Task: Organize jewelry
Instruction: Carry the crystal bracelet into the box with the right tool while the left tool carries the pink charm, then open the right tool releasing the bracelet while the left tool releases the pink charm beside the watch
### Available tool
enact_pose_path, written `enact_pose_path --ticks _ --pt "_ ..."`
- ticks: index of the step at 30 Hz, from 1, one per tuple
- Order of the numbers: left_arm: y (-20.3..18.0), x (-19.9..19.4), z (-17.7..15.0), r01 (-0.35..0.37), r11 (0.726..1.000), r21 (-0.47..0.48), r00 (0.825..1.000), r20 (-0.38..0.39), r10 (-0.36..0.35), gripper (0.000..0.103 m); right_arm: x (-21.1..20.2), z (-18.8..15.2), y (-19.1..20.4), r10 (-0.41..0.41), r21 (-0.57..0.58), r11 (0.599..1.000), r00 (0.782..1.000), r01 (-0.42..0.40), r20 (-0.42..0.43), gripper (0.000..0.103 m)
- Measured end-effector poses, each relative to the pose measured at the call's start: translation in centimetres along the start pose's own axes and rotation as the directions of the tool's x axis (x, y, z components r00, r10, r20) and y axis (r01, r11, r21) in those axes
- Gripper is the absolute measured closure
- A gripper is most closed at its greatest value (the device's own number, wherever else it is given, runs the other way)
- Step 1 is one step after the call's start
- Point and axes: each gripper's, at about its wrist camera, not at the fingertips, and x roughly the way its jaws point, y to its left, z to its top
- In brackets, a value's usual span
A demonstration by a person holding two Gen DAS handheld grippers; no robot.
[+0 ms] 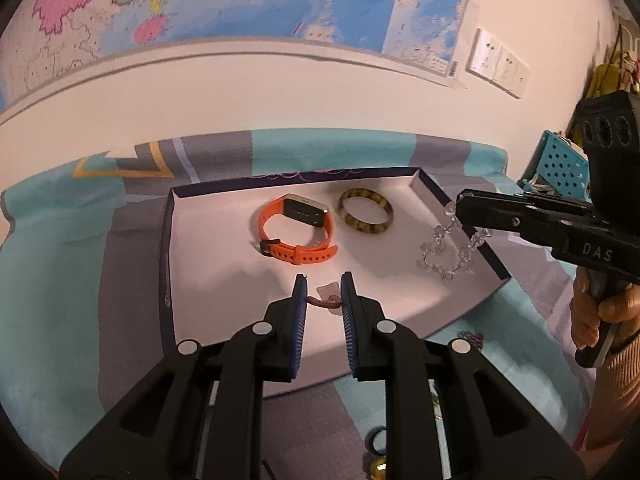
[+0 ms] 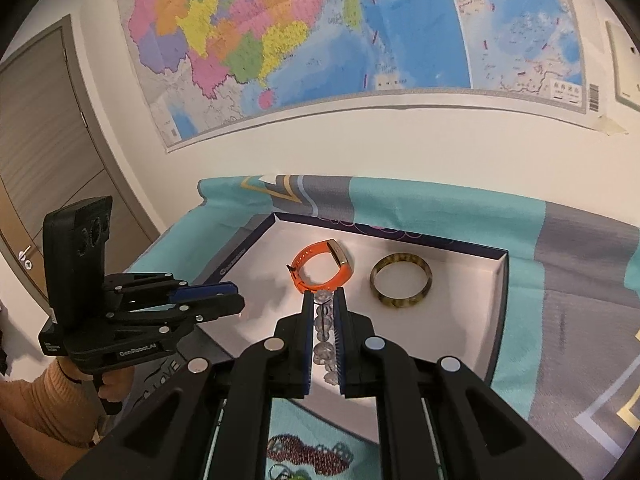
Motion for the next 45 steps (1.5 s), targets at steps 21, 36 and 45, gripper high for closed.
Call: enact_pose_path --ticks 21,36,45 --pt "1.0 4.9 1.3 -0.071 0.997 -0.014 0.994 -0.081 0.069 0.085 4.5 0.9 -1.4 -0.005 0.022 1.0 0.999 0.007 -0.051 0.095" --pt "1.0 6.2 1.4 -0.104 0.995 -0.002 0.99 -0.096 0.103 0.082 6.6 -0.2 -3.3 -0.099 -0.002 0.995 0.989 0.1 -0.111 0.095" --pt "1.1 6.3 1.4 -0.114 0.994 -0.002 0.989 -0.098 0.113 0.077 6.9 -0.5 -4.0 -0.138 0.015 0.99 0.983 0.141 -0.121 0.091"
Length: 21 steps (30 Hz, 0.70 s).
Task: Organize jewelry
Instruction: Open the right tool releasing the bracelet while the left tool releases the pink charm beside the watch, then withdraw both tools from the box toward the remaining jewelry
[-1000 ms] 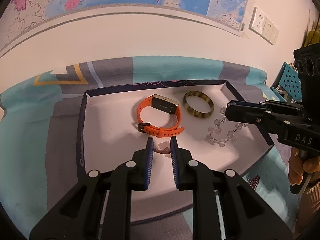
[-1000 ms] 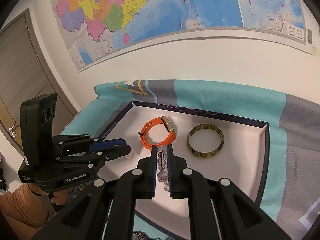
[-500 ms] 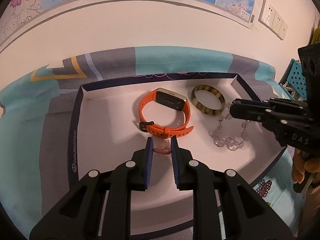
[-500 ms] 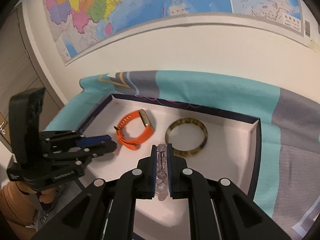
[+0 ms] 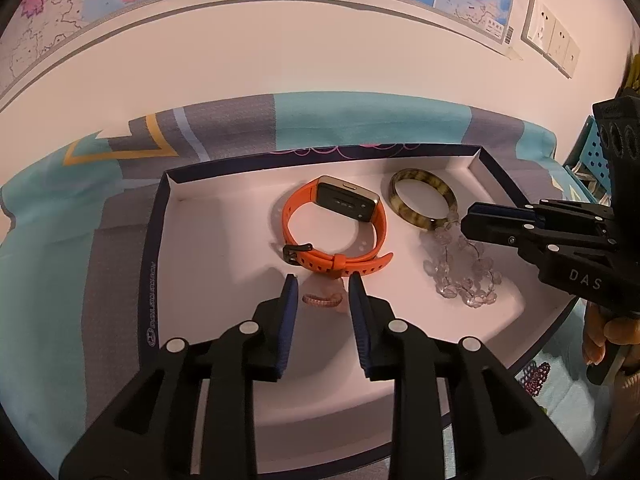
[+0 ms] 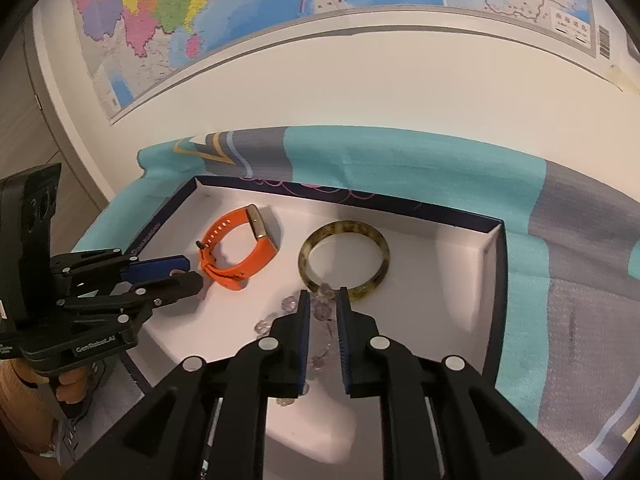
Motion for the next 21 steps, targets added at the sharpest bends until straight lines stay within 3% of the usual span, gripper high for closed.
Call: enact_pose_path --ticks 6,11,14,15,21 --pt "0.0 -0.5 -0.1 -0.015 1.0 0.003 1.0 0.013 0.015 0.064 -0.3 -0.1 -0.2 -0.017 0.008 1.0 1.0 0.017 0.002 0.091" --pt "-0.1 -2.1 -0.2 -0.03 1.0 0.008 0.998 0.051 0.03 0.05 -0.9 -0.5 -0.2 -0.032 0.004 0.999 0.999 0.032 0.012 0.084" --pt "-0.1 -3.5 -0.5 -0.037 0.999 0.001 0.996 0.082 0.037 0.041 -1.4 -0.8 -0.3 -0.03 0.009 1.0 0.999 0.03 0.017 0.071" --pt "-0.1 -3.9 -0.6 -0.035 0.999 0.001 0.995 0.09 0.035 0.041 -1.7 -1.0 -0.3 -0.029 0.014 1.0 0.999 0.028 0.021 0.066" --pt "0.2 -6.6 -1.8 -0.018 1.0 -0.024 0.99 0.137 0.021 0.038 -3.3 -1.8 0.2 -0.011 0.007 1.0 0.999 0.01 0.041 0.065"
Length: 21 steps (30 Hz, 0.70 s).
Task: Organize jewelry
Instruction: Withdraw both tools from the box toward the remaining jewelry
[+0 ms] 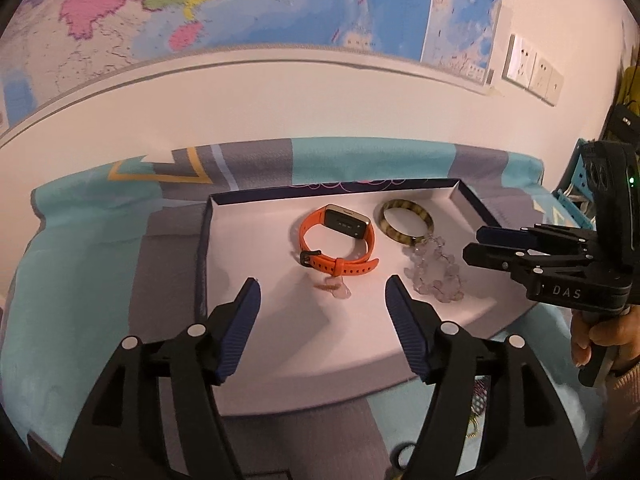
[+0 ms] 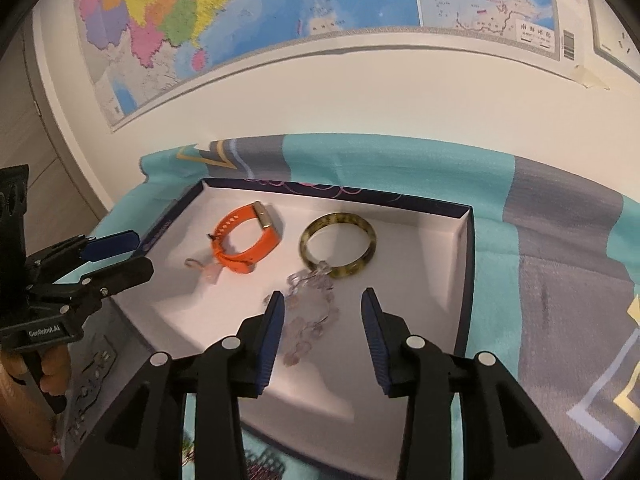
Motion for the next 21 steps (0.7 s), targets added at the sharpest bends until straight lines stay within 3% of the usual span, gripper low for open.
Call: enact_pose_path --ticks 9,15,21 --pt "0.3 -3.4 -2.1 0.01 1.0 -0.013 0.999 0.032 -0.009 0.033 -4.0 -2.4 1.9 0.049 -0.043 0.998 0.998 -0.047 0.038 0.061" --pt "0.1 -4.2 -4.4 0.024 1.0 -0.003 1.0 0.01 -0.024 0.033 -5.1 -5.2 3.4 0.063 -0.1 0.993 0.998 -0.063 -0.004 0.061" --pt "-0.2 -4.7 -6.5 0.029 0.999 0.018 0.999 -0.023 -0.029 0.033 -4.3 -7.5 3.0 0.047 -0.067 0.996 0.998 -0.05 -0.052 0.061"
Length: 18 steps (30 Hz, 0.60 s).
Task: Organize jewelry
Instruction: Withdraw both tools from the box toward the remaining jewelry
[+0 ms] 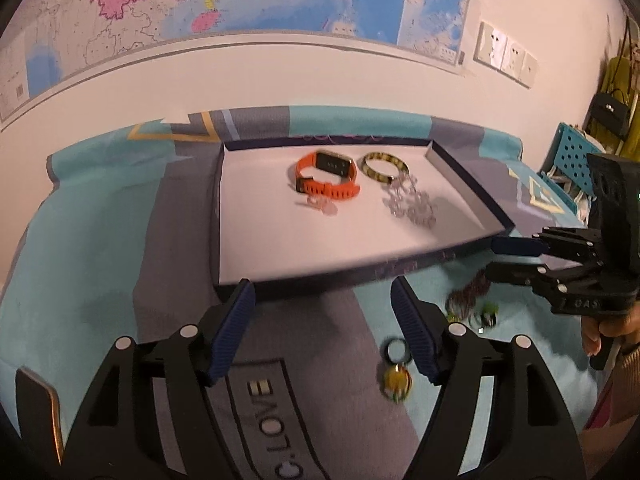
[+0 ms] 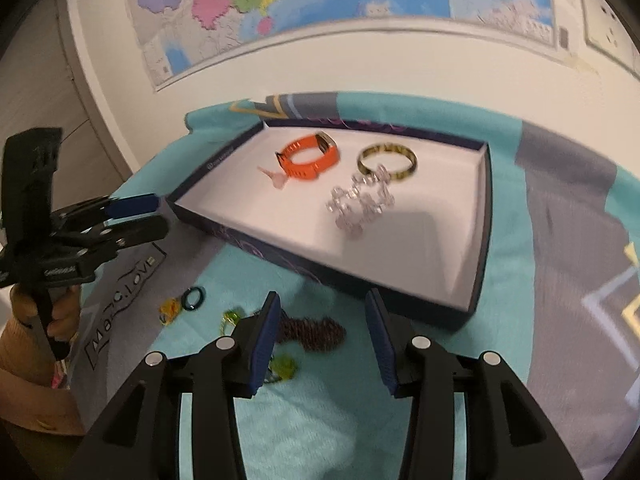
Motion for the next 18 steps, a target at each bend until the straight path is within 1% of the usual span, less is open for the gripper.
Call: enact_pose_path --ticks 2,3,7,13,18 --pt "-0.5 -0.3 -0.6 0.006 1.0 0.019 1.0 -0.006 -0.006 0.032 0.2 -0.4 -0.3 0.001 0.018 1.0 1.0 0.0 -0.004 0.061" --pt "-0.8 -0.4 -0.9 0.01 0.999 0.031 1.0 -0.009 -0.01 0.031 0.2 -0.6 -0.3 0.015 0.034 0.999 1.0 -0.014 -0.023 0.061" --pt "-2.0 -0.7 -2.3 0.027 0.997 0.069 0.999 -0.026 -0.025 0.031 0.3 -1.1 -0.4 0.017 0.046 0.999 1.0 -0.016 -0.026 0.061" --pt "-3.2 -0.4 -3.7 0.027 0.995 0.091 0.999 -0.049 -0.023 0.03 0.2 -1.5 -0.4 0.023 0.059 0.998 0.999 -0.021 -0.033 0.061" --pt "-3.7 -0.2 -3.9 0.036 0.994 0.104 0.998 -0.058 -0.03 0.03 0.3 -1.5 -0.4 0.026 0.065 0.998 0.999 -0.024 -0.033 0.061"
